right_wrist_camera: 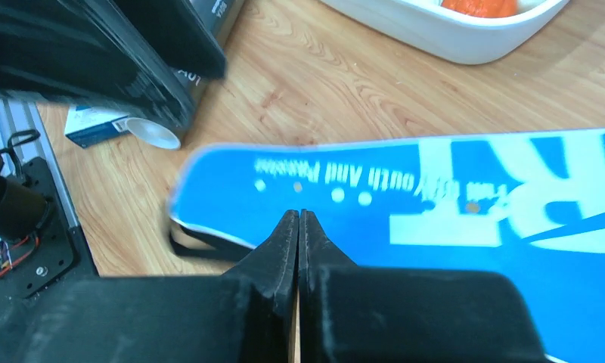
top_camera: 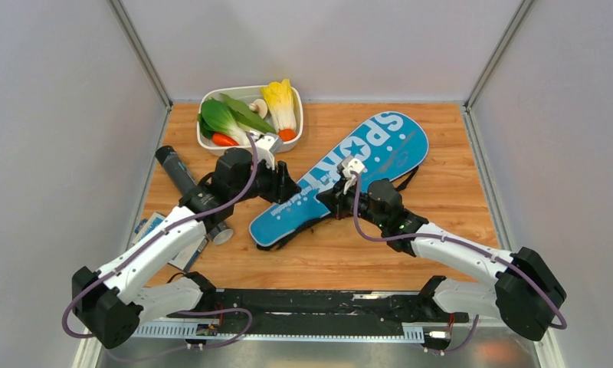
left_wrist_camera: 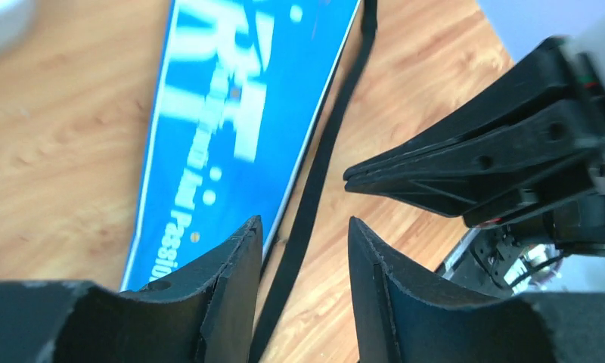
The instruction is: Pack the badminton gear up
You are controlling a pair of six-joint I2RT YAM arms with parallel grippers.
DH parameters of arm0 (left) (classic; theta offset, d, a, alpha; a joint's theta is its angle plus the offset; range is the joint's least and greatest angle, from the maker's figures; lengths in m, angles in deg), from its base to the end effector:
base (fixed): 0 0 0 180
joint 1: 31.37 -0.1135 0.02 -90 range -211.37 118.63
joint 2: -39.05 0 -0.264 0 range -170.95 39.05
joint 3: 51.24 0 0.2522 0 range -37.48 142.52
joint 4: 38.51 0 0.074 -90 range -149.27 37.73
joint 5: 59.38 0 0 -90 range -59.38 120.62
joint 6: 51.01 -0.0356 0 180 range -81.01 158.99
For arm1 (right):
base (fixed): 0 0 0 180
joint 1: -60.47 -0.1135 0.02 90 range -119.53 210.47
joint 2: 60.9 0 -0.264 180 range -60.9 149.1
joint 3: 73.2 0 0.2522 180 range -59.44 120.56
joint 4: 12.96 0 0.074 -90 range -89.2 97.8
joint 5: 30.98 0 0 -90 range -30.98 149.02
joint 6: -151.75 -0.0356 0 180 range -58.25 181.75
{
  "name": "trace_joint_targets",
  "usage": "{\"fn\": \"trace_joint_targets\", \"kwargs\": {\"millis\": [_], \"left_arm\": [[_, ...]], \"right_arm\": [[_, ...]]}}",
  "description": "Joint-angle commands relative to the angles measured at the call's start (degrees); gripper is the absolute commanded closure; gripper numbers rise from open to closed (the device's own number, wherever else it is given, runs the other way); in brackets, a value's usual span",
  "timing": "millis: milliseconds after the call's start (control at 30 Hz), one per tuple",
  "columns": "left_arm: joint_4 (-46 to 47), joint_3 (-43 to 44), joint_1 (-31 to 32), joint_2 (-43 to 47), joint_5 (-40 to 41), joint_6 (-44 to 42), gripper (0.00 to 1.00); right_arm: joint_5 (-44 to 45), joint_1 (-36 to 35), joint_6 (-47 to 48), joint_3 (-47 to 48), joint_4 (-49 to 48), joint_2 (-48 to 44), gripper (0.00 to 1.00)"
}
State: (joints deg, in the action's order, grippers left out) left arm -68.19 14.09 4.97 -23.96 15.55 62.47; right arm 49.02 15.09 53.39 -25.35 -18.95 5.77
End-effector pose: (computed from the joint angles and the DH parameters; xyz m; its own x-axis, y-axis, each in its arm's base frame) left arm 0.1946 -0.1547 0.3091 -0.6416 -0.0056 -0.7670 0.5479 0.6964 -0.4635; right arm 0.1786 0.1898 0.2503 -0.2735 -0.0733 -0.9591 -0.7885 0.5881 0.1799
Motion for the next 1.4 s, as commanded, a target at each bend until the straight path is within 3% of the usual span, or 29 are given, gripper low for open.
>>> {"fn": "trace_joint_targets", "kwargs": {"millis": [0,200,367,567,633,733,967,1167,1367], "left_arm": [[-3.8,6.2,0.0,5.5,5.5,-7.3,0.46],[-11.3,6.7,0.0,11.8,7.7,-13.5,0.44],[-14.2,0.7,0.0,15.5,11.1,-10.5,0.44],[-13.6,-8.3,0.0,15.8,14.6,-8.6,0.44],[-12.3,-10.5,-0.2,15.5,16.4,-5.8,0.44],[-10.6,-11.6,-1.3,13.3,15.8,-1.6,0.44],[-8.3,-11.3,-4.8,2.5,13.7,3.7,0.48],[-3.5,-15.3,-11.4,1.1,8.3,7.4,0.51],[-2.8,-17.2,-11.9,0.6,8.4,8.0,0.52]], "right_arm": [[3.9,-0.3,-2.7,1.5,-2.4,-2.9,1.00],[5.8,-0.3,-3.8,1.6,-1.4,-2.7,1.00],[9.8,-0.3,-10.3,4.8,6.7,0.8,1.00],[9.9,-4.3,-14.6,3.4,13.7,4.5,0.72],[12.3,-5.5,-15.6,1.3,13.2,5.0,0.69],[9.4,-5.6,-15.4,-0.4,11.5,6.9,0.66],[4.2,-5.8,-6.4,-3.0,4.0,13.1,0.60],[4.9,-6.0,-5.6,-4.5,-2.3,17.4,0.58],[4.4,-7.0,-6.2,-5.1,-6.8,22.5,0.55]]}}
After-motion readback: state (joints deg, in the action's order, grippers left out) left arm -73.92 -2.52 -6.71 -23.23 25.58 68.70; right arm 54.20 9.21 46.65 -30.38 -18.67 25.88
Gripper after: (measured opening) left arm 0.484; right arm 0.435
